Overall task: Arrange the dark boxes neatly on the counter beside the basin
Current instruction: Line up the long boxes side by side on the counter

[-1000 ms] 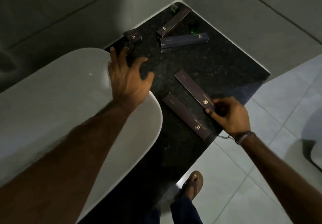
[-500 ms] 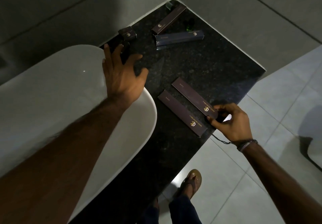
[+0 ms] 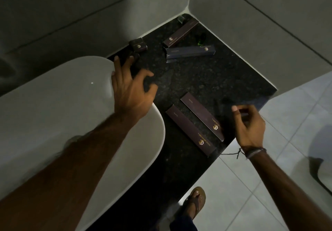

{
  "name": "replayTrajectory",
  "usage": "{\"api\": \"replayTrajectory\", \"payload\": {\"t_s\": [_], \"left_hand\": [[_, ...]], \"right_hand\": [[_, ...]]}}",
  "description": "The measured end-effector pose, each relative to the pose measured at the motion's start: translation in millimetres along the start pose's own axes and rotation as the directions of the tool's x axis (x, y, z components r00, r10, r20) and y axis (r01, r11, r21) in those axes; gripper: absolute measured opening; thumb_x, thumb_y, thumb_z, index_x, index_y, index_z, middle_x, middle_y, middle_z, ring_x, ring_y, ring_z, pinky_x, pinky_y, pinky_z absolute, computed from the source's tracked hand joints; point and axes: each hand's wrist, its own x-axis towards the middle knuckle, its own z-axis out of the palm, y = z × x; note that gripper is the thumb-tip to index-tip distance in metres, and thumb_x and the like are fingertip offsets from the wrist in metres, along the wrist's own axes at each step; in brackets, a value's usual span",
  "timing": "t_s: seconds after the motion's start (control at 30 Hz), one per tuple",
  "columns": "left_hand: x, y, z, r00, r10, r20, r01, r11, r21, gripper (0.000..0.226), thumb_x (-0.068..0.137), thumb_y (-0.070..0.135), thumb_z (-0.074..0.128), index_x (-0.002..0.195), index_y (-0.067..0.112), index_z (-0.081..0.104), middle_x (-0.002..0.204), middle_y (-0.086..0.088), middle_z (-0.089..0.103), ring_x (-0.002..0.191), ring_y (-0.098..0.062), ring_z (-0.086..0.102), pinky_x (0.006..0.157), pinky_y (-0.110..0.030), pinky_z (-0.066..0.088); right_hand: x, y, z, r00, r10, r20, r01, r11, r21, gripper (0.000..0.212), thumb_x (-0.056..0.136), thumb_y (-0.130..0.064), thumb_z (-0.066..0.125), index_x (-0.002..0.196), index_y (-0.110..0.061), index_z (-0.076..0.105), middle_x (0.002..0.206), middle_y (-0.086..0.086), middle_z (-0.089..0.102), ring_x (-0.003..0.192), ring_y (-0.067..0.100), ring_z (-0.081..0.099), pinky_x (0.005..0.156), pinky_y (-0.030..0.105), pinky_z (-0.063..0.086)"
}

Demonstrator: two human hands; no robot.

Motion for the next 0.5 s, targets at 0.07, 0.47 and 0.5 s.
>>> {"api": "replayTrajectory", "payload": {"t_s": [0.07, 0.47, 0.5], "left_hand": [[0, -2, -1, 1.000, 0.009, -0.001, -0.009, 1.000, -0.003, 0.035, 0.084, 0.035, 0.052, 0.115, 0.026, 0.066, 0.161, -0.010, 0.033, 0.155, -0.040, 0.007, 0.120, -0.062, 0.023], [3, -5, 4, 1.000, 0.003, -0.025, -0.004, 0.998, -0.059, 0.045, 0.077, 0.043, 0.041, 0.111, 0.030, 0.067, 0.160, -0.011, 0.033, 0.154, -0.042, 0.010, 0.120, -0.065, 0.022], [3, -5, 4, 1.000, 0.003, -0.025, -0.004, 0.999, -0.054, 0.045, 0.077, 0.043, 0.040, 0.111, 0.029, 0.067, 0.160, -0.011, 0.033, 0.154, -0.042, 0.010, 0.120, -0.064, 0.022]], "right_hand": [[19, -12, 18, 0.998, -0.046, 0.039, 0.047, 0.999, -0.025, 0.024, 0.092, -0.056, 0.053, 0.104, -0.036, 0.055, 0.104, -0.007, 0.063, 0.092, 0.012, 0.063, 0.080, 0.043, 0.057], [192, -90, 116, 0.743, -0.225, 0.630, 0.628, 0.562, -0.539, 0.059, 0.101, -0.026, 0.044, 0.156, -0.022, 0.024, 0.166, 0.004, 0.015, 0.151, 0.031, 0.016, 0.110, 0.059, 0.036], [194, -91, 117, 0.728, -0.217, 0.651, 0.642, 0.550, -0.535, 0.059, 0.101, -0.027, 0.044, 0.156, -0.021, 0.024, 0.165, 0.006, 0.018, 0.150, 0.032, 0.019, 0.112, 0.057, 0.034]]}}
